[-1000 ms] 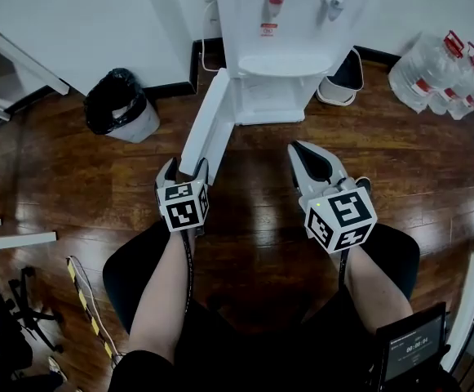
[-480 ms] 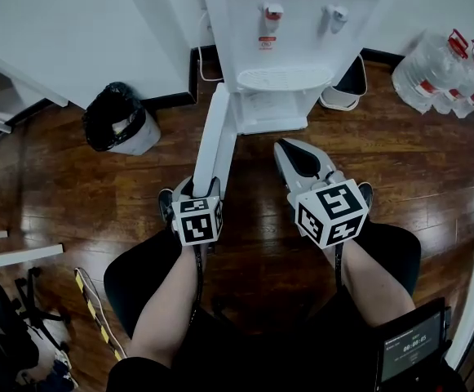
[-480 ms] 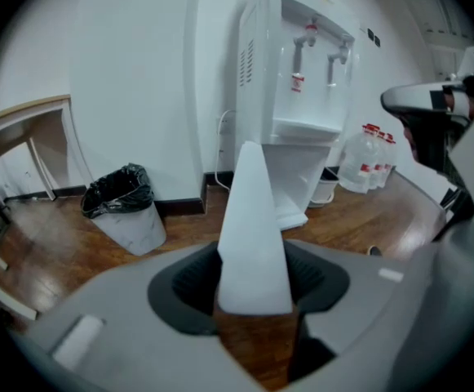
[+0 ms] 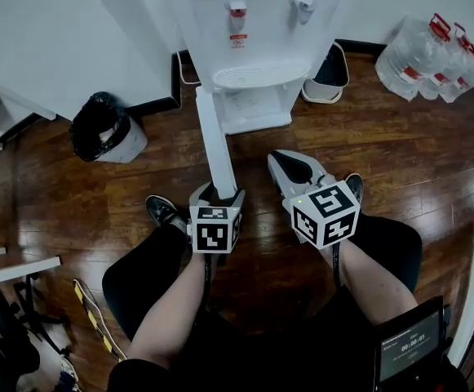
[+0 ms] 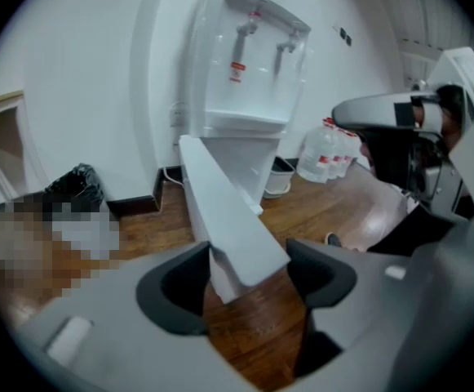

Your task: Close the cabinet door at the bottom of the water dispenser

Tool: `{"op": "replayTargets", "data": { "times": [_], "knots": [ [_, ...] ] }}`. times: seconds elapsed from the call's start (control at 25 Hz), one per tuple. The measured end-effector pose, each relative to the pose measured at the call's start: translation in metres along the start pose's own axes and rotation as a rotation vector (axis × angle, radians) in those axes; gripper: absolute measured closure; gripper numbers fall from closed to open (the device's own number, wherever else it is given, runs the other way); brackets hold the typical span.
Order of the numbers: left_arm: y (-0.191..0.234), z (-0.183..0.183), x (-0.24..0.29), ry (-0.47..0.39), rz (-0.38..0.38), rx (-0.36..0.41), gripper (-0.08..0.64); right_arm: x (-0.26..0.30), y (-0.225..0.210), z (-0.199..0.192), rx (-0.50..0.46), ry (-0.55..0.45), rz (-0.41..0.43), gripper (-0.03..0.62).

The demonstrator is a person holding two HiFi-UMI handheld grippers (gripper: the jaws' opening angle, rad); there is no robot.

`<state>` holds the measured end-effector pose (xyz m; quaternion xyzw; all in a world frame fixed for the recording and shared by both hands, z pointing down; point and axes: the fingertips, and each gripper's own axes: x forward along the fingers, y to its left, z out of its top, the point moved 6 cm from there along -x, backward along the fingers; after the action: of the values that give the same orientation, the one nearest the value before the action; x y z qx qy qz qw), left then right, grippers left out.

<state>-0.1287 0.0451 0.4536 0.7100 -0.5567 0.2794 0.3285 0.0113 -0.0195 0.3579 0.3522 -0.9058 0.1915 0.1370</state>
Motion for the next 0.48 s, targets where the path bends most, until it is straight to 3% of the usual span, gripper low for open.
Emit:
{"op": "replayTargets", "data": {
  "times": [0.16,0.32,0.4,0.48],
  "knots": [
    [-0.019,0.002,0.011,0.026,-0.078,0.173,0.245,-0.007,-0.011,-0.017,0.046,0.061,0.001,0.588],
    [-0.037,0.015,0.022,0.069,-0.171,0.283,0.245,-0.01,-0.021,-0.015,0.139,0.059,0.014,0.588],
    [-0.043,0.022,0.027,0.061,-0.193,0.274,0.245,-0.013,-0.025,-0.014,0.142,0.054,0.007,0.588],
    [-0.048,0.029,0.028,0.045,-0.218,0.191,0.266,-0.017,-0.03,-0.014,0.131,0.059,-0.01,0.588]
  ]
}}
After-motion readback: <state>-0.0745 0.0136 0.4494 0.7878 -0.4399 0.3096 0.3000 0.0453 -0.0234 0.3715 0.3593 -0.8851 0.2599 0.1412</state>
